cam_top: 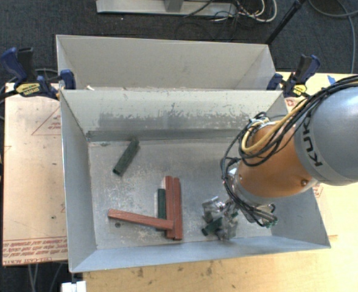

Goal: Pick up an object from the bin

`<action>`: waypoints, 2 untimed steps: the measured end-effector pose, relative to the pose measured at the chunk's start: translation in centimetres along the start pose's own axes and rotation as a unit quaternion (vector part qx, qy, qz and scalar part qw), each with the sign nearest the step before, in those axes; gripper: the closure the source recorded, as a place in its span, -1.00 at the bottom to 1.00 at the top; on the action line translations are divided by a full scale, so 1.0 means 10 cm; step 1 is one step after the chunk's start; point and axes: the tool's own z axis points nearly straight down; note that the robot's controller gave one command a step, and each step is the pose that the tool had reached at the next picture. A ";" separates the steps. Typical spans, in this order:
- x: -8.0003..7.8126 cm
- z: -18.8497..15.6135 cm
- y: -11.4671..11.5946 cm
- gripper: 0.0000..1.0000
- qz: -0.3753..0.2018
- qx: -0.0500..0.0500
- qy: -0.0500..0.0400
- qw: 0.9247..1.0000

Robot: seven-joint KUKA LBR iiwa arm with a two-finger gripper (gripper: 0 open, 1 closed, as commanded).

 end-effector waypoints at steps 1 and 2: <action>0.00 -0.01 0.00 1.00 -0.012 0.000 0.000 1.000; 0.00 -0.04 0.00 1.00 -0.019 -0.001 0.003 1.000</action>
Offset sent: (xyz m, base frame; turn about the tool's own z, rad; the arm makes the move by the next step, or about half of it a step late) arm 0.0000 0.0001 0.0258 0.0000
